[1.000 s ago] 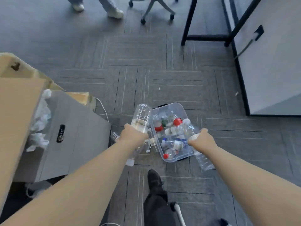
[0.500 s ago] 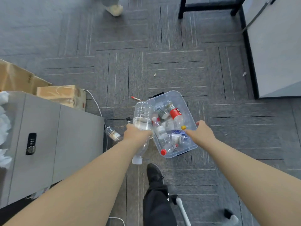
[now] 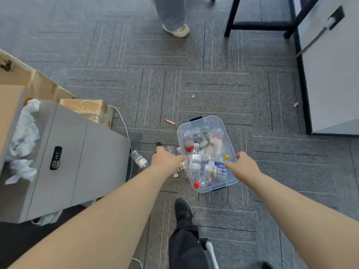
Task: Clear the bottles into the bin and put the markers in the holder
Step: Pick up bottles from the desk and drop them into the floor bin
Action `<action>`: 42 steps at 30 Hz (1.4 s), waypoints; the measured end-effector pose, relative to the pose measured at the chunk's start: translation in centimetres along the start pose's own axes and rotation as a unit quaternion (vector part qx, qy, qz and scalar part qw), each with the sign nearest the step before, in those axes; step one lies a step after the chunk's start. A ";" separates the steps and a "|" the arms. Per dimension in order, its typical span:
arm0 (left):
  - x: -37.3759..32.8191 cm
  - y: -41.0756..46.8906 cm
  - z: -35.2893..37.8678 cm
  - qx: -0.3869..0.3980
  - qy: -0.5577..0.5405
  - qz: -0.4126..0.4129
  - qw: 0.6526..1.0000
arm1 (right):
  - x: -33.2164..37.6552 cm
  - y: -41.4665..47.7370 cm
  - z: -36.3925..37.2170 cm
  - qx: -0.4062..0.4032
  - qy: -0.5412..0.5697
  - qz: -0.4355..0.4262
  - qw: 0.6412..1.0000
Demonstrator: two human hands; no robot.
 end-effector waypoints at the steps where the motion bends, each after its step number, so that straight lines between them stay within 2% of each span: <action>1: 0.7 -0.4 -1.4 -0.008 -0.005 -0.002 1.000 | 1.2 -0.5 0.1 0.006 -0.003 -0.009 1.000; 7: 5.7 -4.2 -11.2 -0.066 -0.057 -0.006 0.996 | 9.9 -4.3 0.4 0.003 -0.025 -0.072 0.997; 10: 9.0 -6.3 -16.4 -0.098 -0.088 -0.008 0.991 | 14.6 -6.7 1.6 0.021 -0.082 -0.113 0.990; 14: 14.7 -9.5 -23.7 -0.141 -0.131 -0.011 0.981 | 22.7 -11.2 4.6 0.025 -0.146 -0.181 0.972; 19: 25.0 -13.8 -33.8 -0.209 -0.223 -0.012 0.952 | 34.6 -20.6 11.8 0.026 -0.197 -0.304 0.932; 23: 36.7 -17.6 -41.5 -0.274 -0.260 -0.047 0.925 | 43.0 -29.7 20.9 0.053 -0.233 -0.390 0.889; 27: 49.0 -21.1 -46.4 -0.334 -0.240 -0.094 0.907 | 48.8 -38.9 31.1 0.091 -0.252 -0.465 0.844; 31: 59.6 -23.1 -47.8 -0.349 -0.230 -0.164 0.893 | 50.9 -46.6 40.5 0.135 -0.311 -0.553 0.761; 35: 65.7 -22.5 -47.7 -0.348 -0.278 -0.192 0.875 | 51.9 -50.4 47.4 0.180 -0.382 -0.580 0.697; 42: 69.6 -17.8 -47.7 -0.299 -0.330 -0.246 0.861 | 56.9 -49.3 55.5 0.214 -0.436 -0.585 0.650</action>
Point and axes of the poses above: each hand's wrist, its own y-axis towards the middle knuckle, its own z-axis out of the palm, x = y × z, the point moved 6 cm from there along y, towards the middle knuckle, and after that the axes turned 9 degrees about -z, right-handed, at the moved point
